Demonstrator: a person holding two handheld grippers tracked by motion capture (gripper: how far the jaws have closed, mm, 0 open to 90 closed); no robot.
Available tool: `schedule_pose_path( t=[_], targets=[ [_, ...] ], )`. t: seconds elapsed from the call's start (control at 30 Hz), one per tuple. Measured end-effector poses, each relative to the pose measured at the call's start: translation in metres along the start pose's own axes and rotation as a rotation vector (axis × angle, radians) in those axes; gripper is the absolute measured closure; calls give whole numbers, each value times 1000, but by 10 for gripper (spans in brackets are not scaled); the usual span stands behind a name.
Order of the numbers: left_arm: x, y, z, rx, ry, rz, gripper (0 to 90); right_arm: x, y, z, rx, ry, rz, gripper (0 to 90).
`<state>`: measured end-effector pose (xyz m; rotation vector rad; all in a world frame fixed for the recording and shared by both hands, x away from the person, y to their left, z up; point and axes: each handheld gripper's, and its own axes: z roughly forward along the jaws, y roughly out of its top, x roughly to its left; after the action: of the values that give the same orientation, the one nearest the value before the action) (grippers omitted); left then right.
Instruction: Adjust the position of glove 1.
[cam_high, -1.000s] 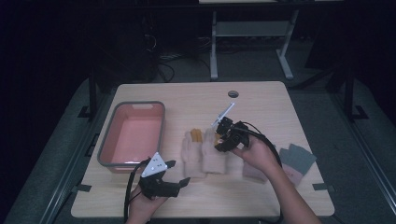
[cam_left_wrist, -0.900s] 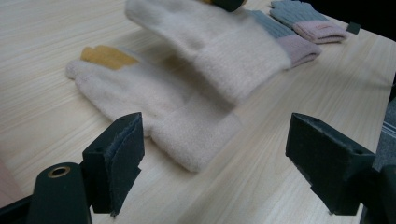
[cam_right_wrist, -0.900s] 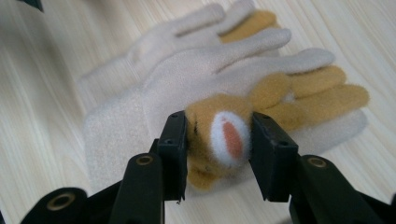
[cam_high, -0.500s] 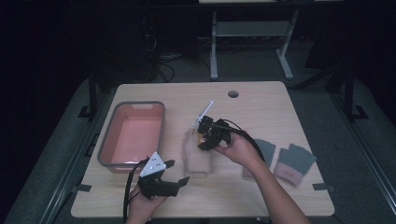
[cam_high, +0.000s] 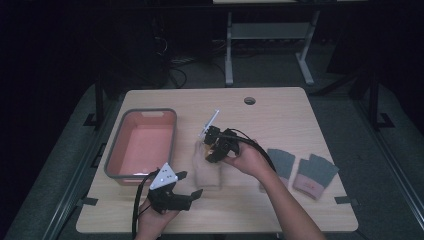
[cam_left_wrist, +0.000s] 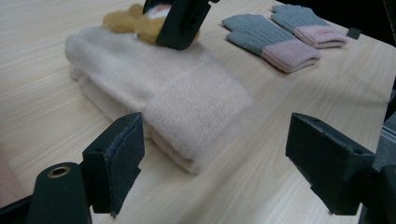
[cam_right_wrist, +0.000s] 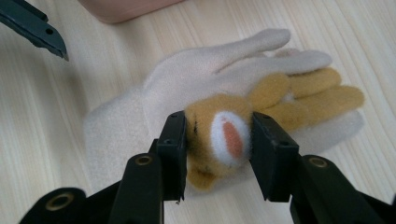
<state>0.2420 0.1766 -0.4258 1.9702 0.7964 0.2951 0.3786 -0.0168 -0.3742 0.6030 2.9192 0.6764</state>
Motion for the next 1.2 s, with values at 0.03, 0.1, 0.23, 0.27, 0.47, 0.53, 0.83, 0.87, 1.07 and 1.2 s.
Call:
schedule_pose_path(
  t=[0.03,0.1,0.23,0.27,0.47,0.53,0.83,0.87,1.07,1.2],
  targets=[
    [0,0,0,0,0,-2,194,0,1,1,3,0,-1,589],
    [0,0,0,-5,-1,-6,195,1,1,3,9,2,1,589],
    [-1,0,0,-5,-1,-2,195,-1,0,11,28,-1,1,587],
    [-1,0,1,-5,0,-2,195,-2,-1,13,31,-1,6,585],
    [-2,0,3,0,0,-6,196,-6,-8,26,37,22,37,557],
    [-2,0,3,5,-1,-9,196,-7,-12,30,39,27,48,536],
    [0,-2,11,21,2,-63,199,-8,-25,20,-45,32,134,375],
    [0,-2,11,18,4,-70,202,-8,-28,20,-52,34,140,374],
    [-3,0,14,42,43,-121,216,-7,-33,18,-73,22,155,376],
    [2,1,21,64,27,-196,259,-6,-30,22,-70,21,145,414]
  ],
)
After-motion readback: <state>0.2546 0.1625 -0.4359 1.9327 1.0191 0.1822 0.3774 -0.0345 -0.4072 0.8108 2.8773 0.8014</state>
